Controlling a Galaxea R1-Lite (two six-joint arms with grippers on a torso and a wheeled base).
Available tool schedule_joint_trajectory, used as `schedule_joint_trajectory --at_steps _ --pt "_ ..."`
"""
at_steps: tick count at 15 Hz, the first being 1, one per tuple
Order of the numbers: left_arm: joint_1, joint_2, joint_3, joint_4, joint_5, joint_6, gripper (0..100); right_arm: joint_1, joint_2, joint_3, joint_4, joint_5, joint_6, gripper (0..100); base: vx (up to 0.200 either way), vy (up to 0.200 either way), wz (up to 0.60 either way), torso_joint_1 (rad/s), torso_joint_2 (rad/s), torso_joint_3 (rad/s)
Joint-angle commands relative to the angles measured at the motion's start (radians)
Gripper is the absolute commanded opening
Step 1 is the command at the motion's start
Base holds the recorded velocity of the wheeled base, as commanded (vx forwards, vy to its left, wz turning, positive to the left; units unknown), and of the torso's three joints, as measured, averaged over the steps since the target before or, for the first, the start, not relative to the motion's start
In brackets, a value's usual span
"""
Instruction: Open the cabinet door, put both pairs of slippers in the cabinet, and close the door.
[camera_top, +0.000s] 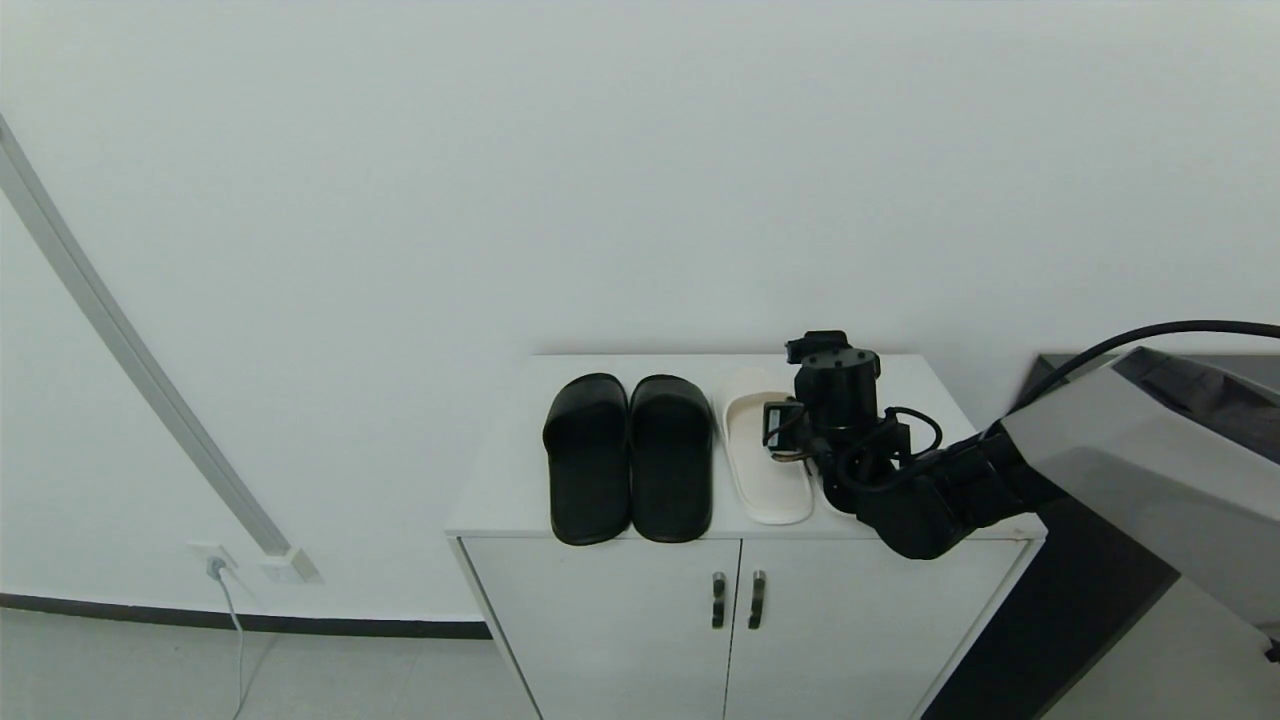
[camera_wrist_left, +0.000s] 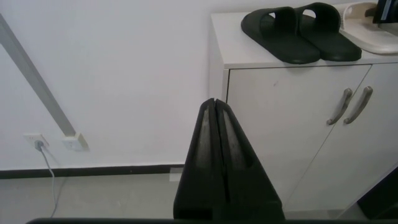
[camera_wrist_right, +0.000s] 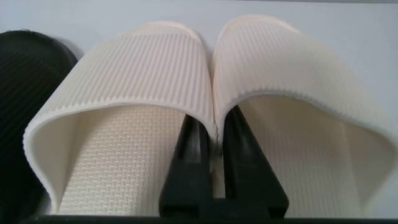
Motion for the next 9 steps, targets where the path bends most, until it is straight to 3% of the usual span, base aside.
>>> schedule_joint_trajectory --at_steps 1,9 --pt "0.000 0.001 0.000 0.001 0.000 0.000 0 0.001 -0.004 0.002 0.000 -0.002 0.000 0 0.000 0.000 0.00 0.000 0.00 0.000" --pt "0.000 0.001 0.000 0.001 0.000 0.000 0 0.008 -0.209 0.116 0.001 0.018 -0.020 0 0.000 0.000 0.00 0.000 0.00 0.000"
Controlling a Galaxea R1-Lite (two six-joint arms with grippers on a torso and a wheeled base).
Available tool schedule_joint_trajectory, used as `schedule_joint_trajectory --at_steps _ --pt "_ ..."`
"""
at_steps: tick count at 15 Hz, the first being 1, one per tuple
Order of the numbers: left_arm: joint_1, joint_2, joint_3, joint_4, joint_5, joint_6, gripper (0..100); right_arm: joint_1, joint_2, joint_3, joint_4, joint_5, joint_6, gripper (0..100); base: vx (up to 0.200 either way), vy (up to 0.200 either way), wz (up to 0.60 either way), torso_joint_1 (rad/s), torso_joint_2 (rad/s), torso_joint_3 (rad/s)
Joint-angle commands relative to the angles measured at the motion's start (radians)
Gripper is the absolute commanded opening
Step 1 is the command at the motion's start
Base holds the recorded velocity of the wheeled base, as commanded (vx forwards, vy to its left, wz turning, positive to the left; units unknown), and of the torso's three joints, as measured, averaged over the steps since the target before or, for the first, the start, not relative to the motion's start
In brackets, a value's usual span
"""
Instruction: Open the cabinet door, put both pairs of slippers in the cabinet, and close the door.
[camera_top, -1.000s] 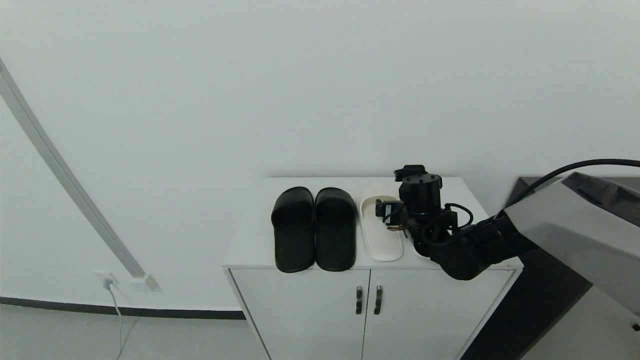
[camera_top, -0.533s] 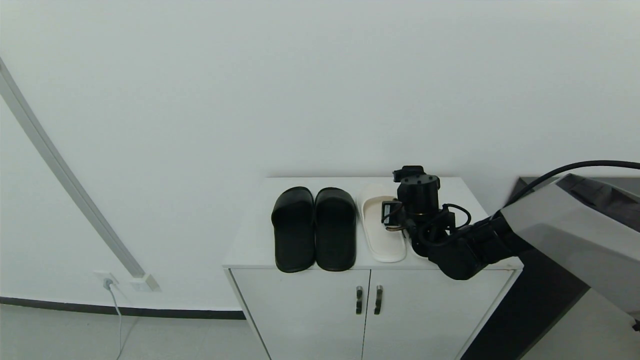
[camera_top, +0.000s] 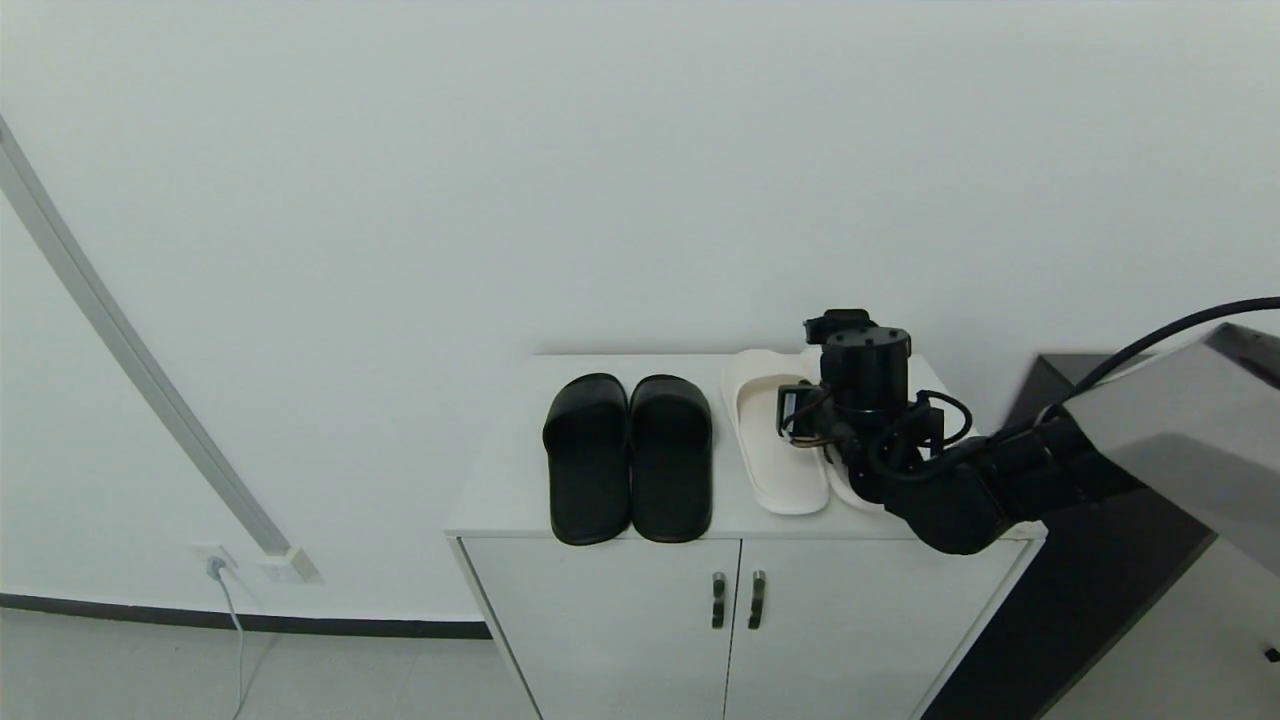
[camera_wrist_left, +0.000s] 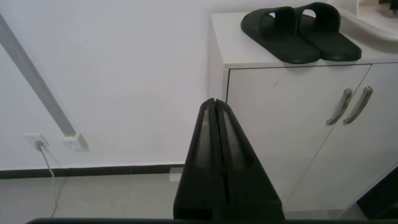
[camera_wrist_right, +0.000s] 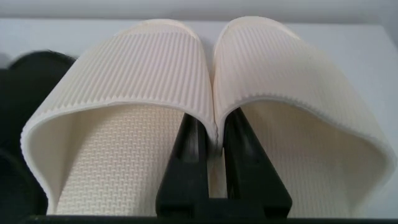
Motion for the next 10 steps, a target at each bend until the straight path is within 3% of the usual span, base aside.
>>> schedule_joint_trajectory --at_steps 1,7,10 --pt "0.000 0.001 0.000 0.000 0.000 0.000 0 0.014 -0.141 0.091 -0.001 0.041 -0.007 0 0.000 0.000 0.00 0.000 0.00 0.000" --pt "0.000 0.001 0.000 0.000 0.000 -0.002 0 0.097 -0.427 0.440 0.005 0.272 -0.013 0 0.000 0.000 0.00 0.000 0.00 0.000" --pt "0.000 0.001 0.000 0.000 0.000 -0.002 0 0.153 -0.494 0.523 0.011 0.291 -0.014 0 0.000 0.000 0.00 0.000 0.00 0.000"
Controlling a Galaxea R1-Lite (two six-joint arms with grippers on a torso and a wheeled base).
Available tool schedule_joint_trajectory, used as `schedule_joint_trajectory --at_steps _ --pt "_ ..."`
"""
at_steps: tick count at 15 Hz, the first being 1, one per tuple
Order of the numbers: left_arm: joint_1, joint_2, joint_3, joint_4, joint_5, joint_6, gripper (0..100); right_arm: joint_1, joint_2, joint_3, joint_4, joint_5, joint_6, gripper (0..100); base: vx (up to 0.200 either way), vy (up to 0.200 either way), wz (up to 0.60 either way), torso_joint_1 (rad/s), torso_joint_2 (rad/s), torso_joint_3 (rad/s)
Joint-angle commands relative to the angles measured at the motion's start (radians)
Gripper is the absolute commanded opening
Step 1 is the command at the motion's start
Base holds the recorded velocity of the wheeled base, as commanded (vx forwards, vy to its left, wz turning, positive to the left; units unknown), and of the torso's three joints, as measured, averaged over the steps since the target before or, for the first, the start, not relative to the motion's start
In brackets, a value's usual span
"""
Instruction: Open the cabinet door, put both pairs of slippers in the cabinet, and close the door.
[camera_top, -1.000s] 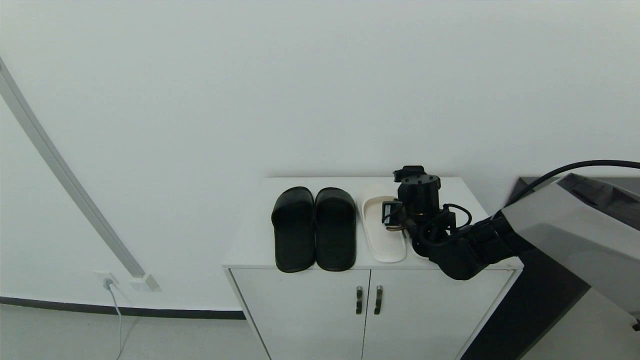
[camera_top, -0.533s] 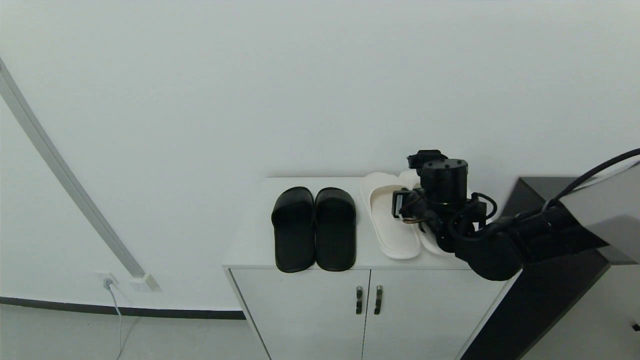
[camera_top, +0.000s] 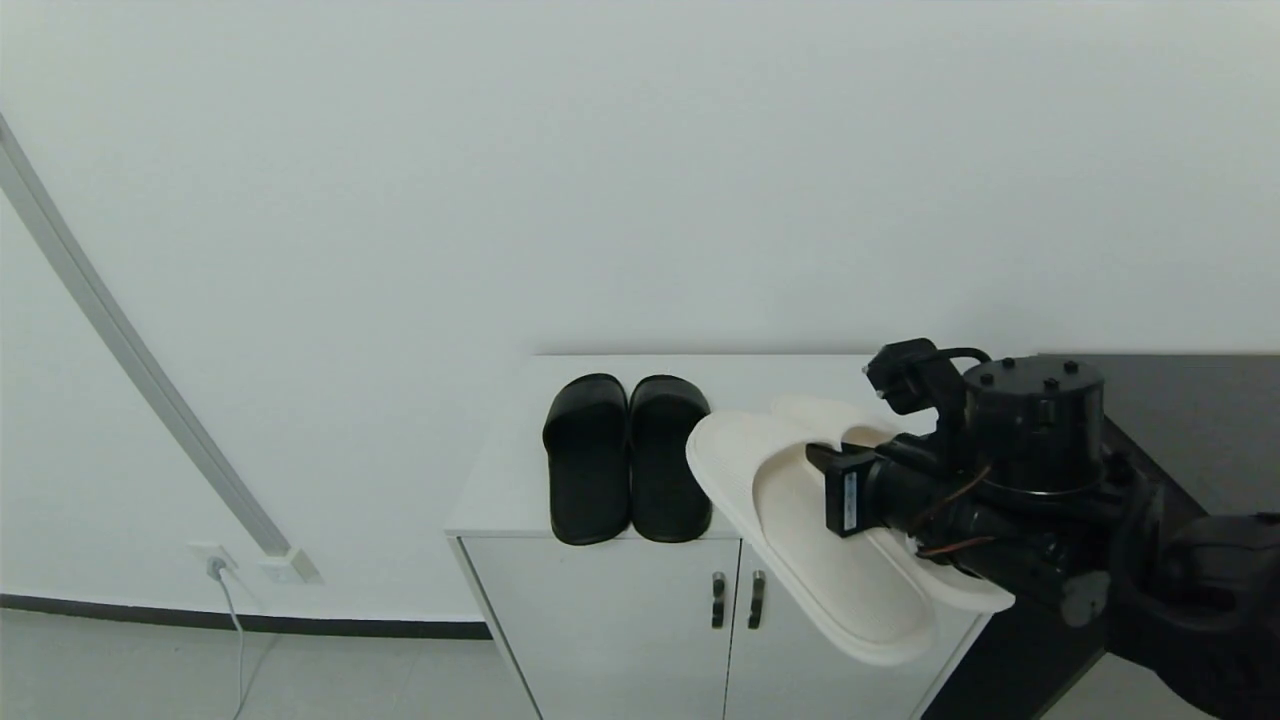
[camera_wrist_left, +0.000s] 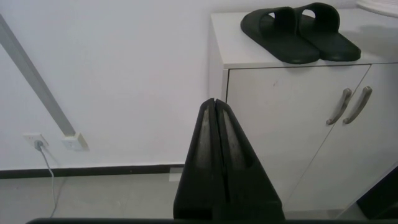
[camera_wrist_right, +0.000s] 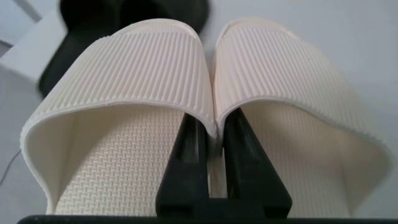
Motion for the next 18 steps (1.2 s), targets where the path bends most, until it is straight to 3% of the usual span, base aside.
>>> schedule_joint_trajectory --at_steps 1,9,18 --pt "-0.002 0.001 0.000 0.000 0.000 0.000 0 0.047 -0.079 0.055 0.007 0.010 0.000 0 0.000 0.000 0.00 0.000 0.00 0.000" --pt "0.000 0.001 0.000 0.000 0.000 -0.003 0 0.070 -0.088 0.078 0.021 0.010 -0.012 0 0.000 0.000 0.00 0.000 0.00 0.000" --pt "0.000 0.001 0.000 0.000 0.000 -0.007 0 0.076 -0.088 0.099 0.019 0.009 -0.012 0 -0.200 0.000 0.00 -0.001 0.00 -0.001"
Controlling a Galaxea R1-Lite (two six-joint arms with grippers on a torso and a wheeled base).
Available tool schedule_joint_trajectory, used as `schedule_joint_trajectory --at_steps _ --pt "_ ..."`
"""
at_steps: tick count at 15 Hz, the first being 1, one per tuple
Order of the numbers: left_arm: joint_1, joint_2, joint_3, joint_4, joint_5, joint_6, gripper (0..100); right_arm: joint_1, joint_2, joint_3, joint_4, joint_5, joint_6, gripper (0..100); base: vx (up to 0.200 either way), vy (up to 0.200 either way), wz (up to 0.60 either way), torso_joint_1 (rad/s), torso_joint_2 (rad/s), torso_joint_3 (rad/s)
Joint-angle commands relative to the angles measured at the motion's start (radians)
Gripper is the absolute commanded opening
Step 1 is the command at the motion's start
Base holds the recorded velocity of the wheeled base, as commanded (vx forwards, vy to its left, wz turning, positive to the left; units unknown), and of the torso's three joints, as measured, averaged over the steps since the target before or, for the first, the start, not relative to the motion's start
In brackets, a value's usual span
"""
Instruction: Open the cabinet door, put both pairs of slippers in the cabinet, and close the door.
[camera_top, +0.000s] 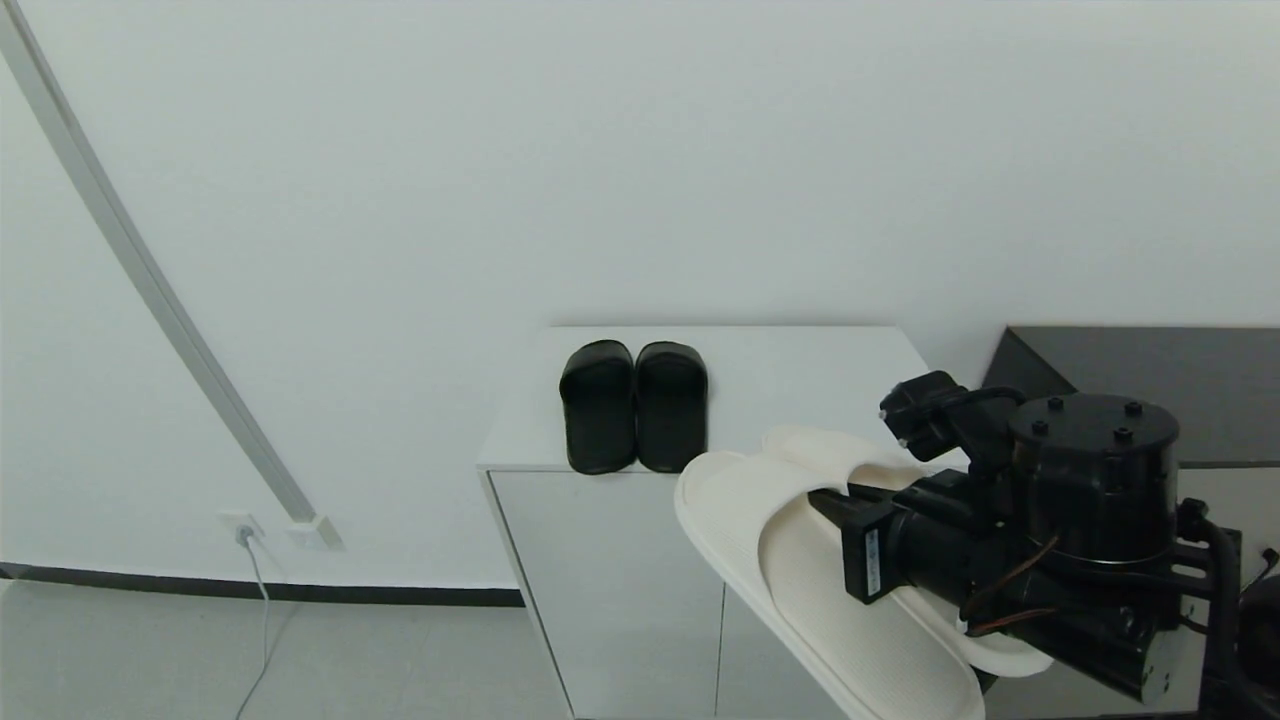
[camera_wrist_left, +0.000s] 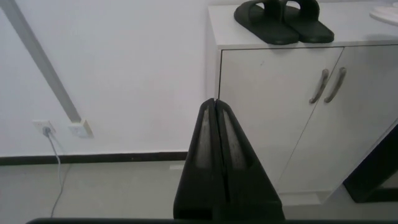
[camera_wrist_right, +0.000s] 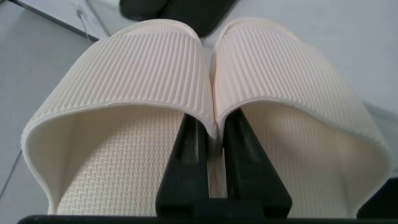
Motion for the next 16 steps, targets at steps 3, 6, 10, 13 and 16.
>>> schedule_joint_trajectory --at_steps 3,6,10,13,16 --pt "0.000 0.001 0.000 0.000 0.000 0.001 0 0.000 0.000 0.015 -0.003 -0.002 -0.001 0 0.000 0.000 0.00 0.000 0.00 0.000" --pt "0.000 0.001 0.000 0.000 0.000 0.000 0 0.000 0.000 0.033 -0.003 -0.006 -0.034 0 0.000 0.000 0.00 0.000 0.00 0.000" --pt "0.000 0.001 0.000 0.000 0.000 0.000 0 -0.001 -0.002 0.047 -0.005 -0.006 -0.034 0 0.000 0.000 0.00 0.000 0.00 0.000" --pt "0.000 0.001 0.000 0.000 0.000 0.000 0 0.000 -0.023 0.056 -0.003 -0.006 -0.034 0 0.000 0.000 0.00 0.000 0.00 0.000" --pt "0.000 0.001 0.000 0.000 0.000 0.000 0 0.000 -0.031 0.061 -0.003 -0.004 -0.036 0 0.000 0.000 0.00 0.000 0.00 0.000"
